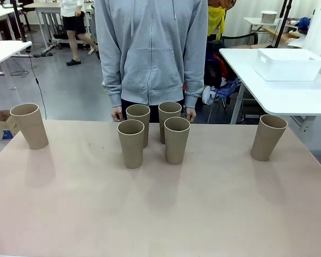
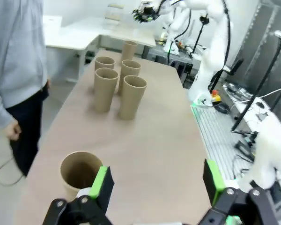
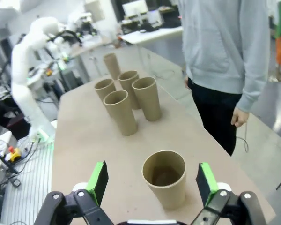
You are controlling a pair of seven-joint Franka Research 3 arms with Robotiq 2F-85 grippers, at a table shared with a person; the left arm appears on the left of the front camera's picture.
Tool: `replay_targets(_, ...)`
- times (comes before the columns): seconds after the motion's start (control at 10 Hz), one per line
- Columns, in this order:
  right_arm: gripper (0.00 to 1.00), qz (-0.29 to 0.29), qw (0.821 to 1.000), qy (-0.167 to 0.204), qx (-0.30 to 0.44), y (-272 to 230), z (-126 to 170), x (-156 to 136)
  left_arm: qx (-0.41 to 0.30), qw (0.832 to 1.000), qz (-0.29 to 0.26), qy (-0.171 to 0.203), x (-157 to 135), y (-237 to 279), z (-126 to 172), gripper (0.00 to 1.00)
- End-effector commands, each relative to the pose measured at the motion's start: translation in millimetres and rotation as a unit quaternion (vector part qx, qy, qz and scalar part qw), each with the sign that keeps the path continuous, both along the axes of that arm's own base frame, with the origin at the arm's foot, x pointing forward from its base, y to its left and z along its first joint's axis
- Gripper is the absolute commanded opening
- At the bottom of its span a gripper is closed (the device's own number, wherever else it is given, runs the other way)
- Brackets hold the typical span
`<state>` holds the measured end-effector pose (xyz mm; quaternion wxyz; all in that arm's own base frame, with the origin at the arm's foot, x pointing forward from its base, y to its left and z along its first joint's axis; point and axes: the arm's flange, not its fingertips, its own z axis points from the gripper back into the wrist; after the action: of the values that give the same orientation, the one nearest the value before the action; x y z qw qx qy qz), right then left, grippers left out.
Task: Stack the cups and store them in the basket.
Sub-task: Pick up two Reusable plastic cups , one in each hand.
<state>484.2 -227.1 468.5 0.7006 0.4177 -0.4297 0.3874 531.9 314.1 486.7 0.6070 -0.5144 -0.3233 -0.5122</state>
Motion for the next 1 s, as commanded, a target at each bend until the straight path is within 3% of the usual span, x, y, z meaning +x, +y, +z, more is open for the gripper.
replay_targets(0.0, 1.0, 0.034, 0.998, -0.026, 0.036, -33.6, -16.4, 13.9, -0.079, 0.996, -0.031, 0.001, 21.5, 73.9, 4.6, 1.0)
replay_targets(0.3, 1.0, 0.044, 0.995, -0.063, 0.07, -48.5, -55.0, -3.6, -0.051, 0.998, -0.032, -0.023, -11.9, 61.3, -28.9, 1.0)
replay_targets(0.5, 1.0, 0.024, 0.994, -0.082, 0.065, -37.9, -74.7, -11.2, -0.007, 1.0, 0.002, -0.029, -5.8, 39.6, -35.6, 1.0)
replay_targets(0.6, 1.0, 0.039, 0.996, -0.047, 0.06, -51.4, -62.6, -8.3, -0.063, 0.997, -0.02, -0.027, -15.7, 48.9, -44.3, 1.0)
replay_targets(0.9, 1.0, 0.039, 0.996, -0.053, 0.062, -49.7, -72.3, -11.0, -0.046, 0.999, -0.014, -0.026, -10.8, 46.4, -43.3, 1.0)
